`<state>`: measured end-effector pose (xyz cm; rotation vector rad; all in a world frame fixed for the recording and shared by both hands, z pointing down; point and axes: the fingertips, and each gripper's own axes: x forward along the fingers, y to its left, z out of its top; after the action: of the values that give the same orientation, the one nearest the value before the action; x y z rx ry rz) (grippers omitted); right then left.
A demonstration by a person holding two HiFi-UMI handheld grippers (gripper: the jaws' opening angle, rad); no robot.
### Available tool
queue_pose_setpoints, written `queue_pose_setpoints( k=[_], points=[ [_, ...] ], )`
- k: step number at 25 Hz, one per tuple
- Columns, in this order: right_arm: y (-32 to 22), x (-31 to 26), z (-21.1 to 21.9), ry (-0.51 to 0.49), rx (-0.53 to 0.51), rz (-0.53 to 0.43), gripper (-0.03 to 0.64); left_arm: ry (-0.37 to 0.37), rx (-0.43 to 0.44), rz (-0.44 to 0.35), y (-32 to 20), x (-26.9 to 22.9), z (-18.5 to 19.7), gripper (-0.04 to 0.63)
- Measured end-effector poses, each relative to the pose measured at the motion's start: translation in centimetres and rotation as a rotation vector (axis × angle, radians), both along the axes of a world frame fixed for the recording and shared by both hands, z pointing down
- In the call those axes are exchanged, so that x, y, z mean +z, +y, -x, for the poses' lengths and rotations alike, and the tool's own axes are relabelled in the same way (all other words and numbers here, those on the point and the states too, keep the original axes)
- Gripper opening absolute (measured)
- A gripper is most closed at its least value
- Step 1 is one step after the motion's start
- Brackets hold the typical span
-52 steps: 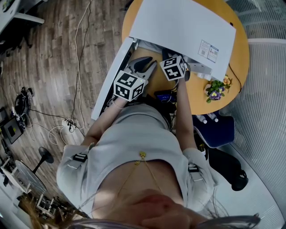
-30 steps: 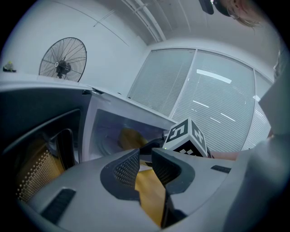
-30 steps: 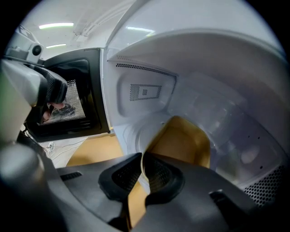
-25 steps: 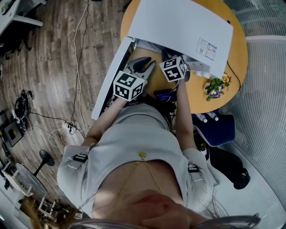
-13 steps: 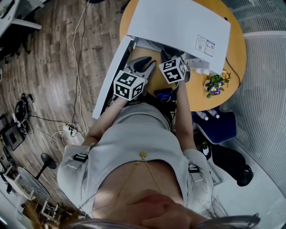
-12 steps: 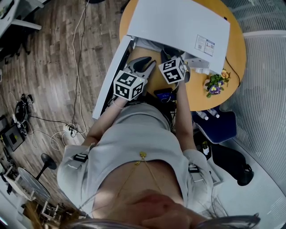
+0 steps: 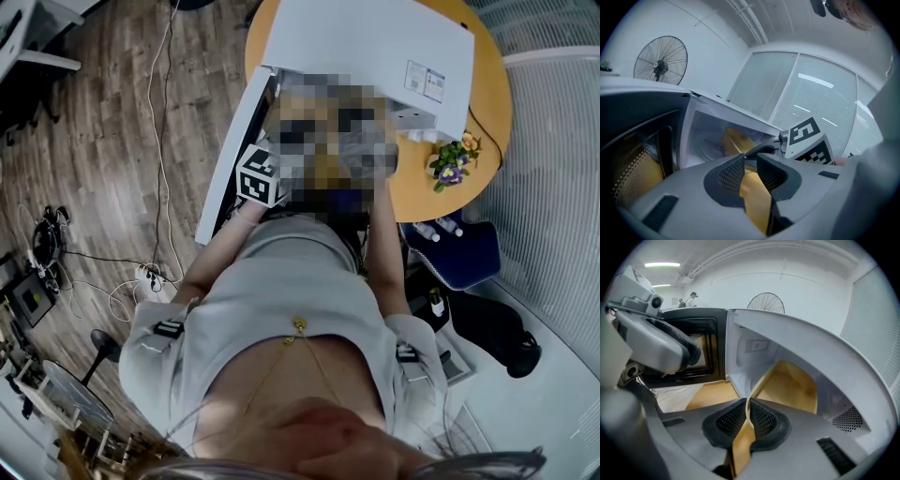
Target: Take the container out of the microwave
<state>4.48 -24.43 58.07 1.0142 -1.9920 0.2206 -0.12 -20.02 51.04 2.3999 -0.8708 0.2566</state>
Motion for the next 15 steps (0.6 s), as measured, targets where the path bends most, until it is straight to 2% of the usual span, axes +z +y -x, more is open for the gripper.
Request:
queue_pose_setpoints(
  k=[10,15],
  points=[
    [2.8,-0.5,0.7,-0.006,0.008,0.001,0.034,-0.005,0.028,0.001,1.6,0.3,0.3,0.084],
    [4.0,-0.5,1.1,-0.013,0.000,0.004,0.034,-0.010,0.015,0.000,1.9,0.4,0.7,0.084]
  ],
)
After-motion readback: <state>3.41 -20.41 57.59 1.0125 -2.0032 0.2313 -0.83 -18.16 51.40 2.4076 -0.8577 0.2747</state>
